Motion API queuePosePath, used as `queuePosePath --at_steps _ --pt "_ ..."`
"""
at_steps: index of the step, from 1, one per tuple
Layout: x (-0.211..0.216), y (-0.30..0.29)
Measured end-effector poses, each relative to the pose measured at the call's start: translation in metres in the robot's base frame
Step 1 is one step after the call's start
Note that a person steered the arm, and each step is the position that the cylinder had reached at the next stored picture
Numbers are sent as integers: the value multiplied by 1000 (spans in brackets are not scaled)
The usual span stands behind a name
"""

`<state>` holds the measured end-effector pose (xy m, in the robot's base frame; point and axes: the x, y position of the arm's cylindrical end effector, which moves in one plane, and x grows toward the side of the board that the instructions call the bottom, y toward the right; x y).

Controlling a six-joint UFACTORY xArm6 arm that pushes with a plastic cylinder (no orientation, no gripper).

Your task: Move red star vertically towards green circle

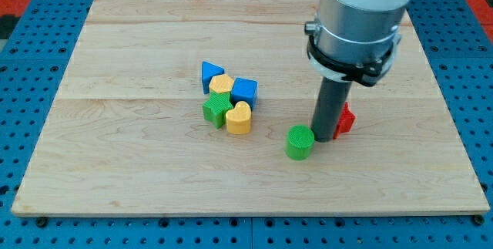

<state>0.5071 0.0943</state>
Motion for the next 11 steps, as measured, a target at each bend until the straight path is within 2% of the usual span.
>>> queuePosePath --at_steps 1,2,3,4,6,8,11 --pt "-17 -2" --pt "20 4" --pt "40 34" --pt "24 75" --pt "-4 112" --pt "-8 42" --pt "-61 -40"
